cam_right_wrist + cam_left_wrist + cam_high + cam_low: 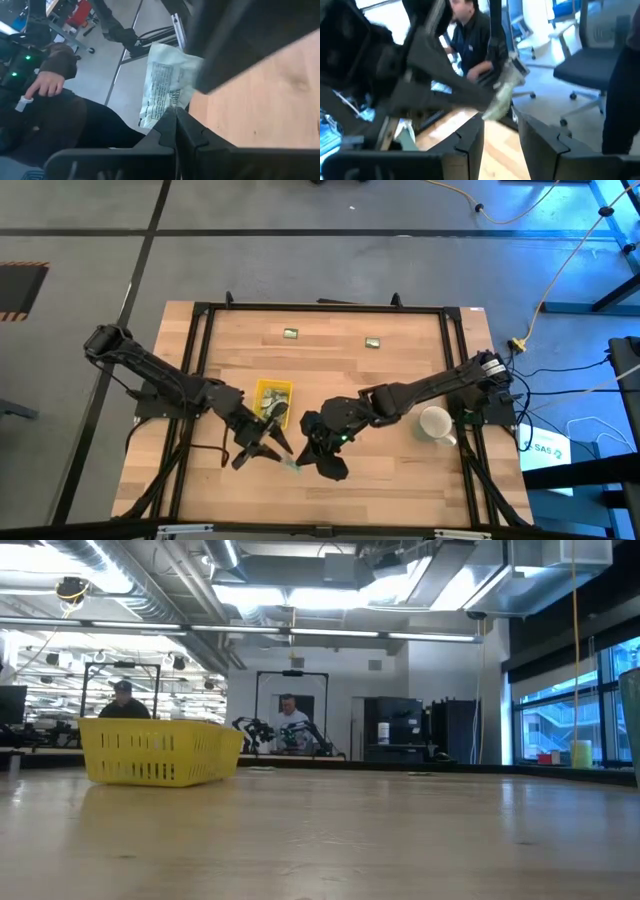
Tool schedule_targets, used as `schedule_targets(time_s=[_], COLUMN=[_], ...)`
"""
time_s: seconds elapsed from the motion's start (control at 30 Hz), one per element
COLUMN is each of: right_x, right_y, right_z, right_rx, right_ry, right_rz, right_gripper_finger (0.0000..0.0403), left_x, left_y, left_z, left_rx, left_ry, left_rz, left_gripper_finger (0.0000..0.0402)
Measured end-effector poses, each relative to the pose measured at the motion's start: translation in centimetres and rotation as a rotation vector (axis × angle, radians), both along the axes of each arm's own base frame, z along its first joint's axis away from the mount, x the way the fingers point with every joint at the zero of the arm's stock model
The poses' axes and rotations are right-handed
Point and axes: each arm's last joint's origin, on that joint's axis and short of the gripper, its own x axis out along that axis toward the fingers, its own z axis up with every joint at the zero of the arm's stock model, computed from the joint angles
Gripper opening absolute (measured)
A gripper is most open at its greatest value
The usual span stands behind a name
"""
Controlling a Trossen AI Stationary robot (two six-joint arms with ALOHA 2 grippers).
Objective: Pick and place Stevia / Truvia into bins
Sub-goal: Put the green packet into the yellow bin
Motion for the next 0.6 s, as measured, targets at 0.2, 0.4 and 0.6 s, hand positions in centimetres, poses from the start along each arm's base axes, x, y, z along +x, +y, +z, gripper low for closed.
schedule_targets(time_s=[0.2, 0.4, 0.6], right_x=[0.07, 0.08, 0.23], right_y=[-0.18, -0.19, -0.59], right_z=[0.01, 0.02, 0.06], right_rx=[0.0, 0.01, 0.015], right_ry=[-0.001, 0.005, 0.003], right_rz=[-0.005, -0.011, -0.023], right_gripper_finger=[0.0, 0.0, 0.0], left_x=[-0.02, -0.02, -0.02], left_y=[-0.12, -0.13, -0.13], left_z=[0.36, 0.4, 0.5], left_rx=[-0.027, -0.029, -0.033], left_ry=[-0.025, -0.029, -0.039], left_rz=[-0.002, -0.003, -0.004], left_gripper_finger=[0.0114, 0.0114, 0.0096])
